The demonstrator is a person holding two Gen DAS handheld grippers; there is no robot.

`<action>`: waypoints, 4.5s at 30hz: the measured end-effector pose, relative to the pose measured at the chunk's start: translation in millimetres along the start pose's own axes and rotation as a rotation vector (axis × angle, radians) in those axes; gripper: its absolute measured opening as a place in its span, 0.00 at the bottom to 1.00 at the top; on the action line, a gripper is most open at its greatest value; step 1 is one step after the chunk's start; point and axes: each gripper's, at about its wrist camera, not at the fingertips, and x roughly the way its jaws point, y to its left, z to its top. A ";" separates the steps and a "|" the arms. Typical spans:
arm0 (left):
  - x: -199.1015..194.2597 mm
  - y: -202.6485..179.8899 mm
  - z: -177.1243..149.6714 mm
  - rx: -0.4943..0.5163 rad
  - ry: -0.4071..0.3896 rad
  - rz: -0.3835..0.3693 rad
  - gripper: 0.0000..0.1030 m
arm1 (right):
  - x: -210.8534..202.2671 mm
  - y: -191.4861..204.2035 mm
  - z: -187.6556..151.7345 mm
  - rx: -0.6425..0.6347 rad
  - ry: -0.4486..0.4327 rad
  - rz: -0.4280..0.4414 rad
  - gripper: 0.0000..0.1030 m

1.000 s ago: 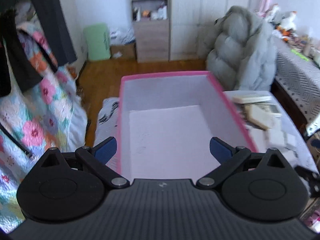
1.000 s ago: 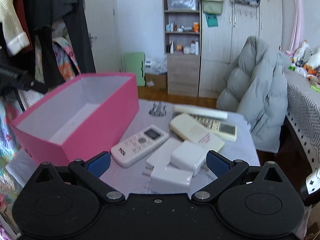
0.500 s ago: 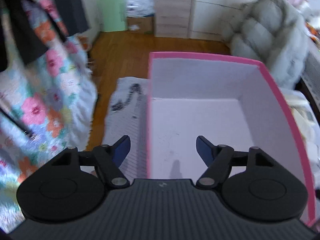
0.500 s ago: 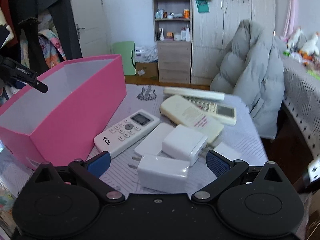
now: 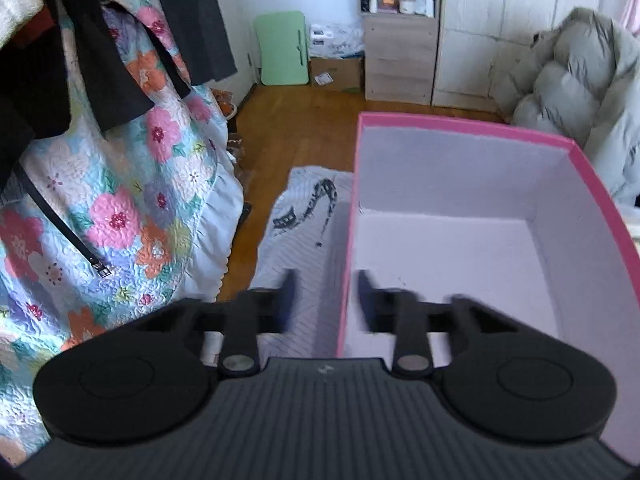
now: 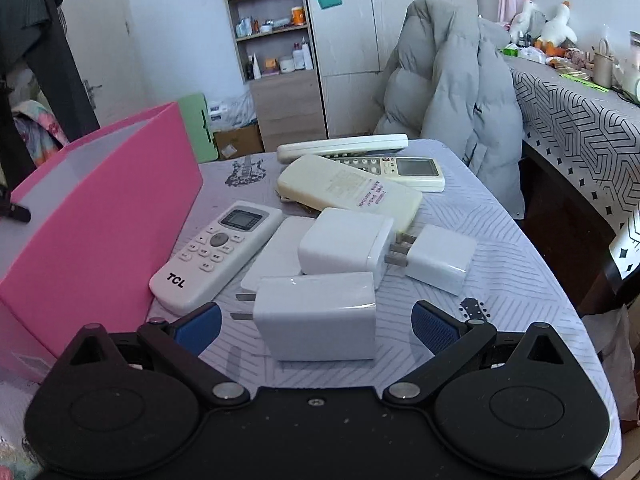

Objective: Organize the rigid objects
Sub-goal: 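Grip the pink box wall with the left tool while the right tool grasps a white charger, then carry the white charger into the pink box and open the right tool, then return the right tool to the table and grasp the white TCL remote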

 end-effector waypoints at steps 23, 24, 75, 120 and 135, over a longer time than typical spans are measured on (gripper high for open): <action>-11.2 7.5 -8.7 -0.059 -0.088 -0.069 0.04 | -38.3 24.2 47.7 -0.040 -0.078 0.225 0.76; -11.7 7.5 -9.1 -0.060 -0.091 -0.069 0.04 | -41.9 28.1 58.3 -0.009 -0.054 0.273 0.76; -3.6 21.0 -6.1 -0.147 -0.050 -0.130 0.06 | -7.0 101.6 128.3 -0.280 0.221 0.491 0.79; -13.9 -0.4 -13.0 -0.033 -0.179 -0.044 0.07 | 117.6 54.7 99.8 -0.345 0.299 0.251 0.82; -17.4 -2.4 -13.3 -0.023 -0.191 -0.028 0.07 | 82.4 44.3 75.6 -0.342 0.206 0.328 0.68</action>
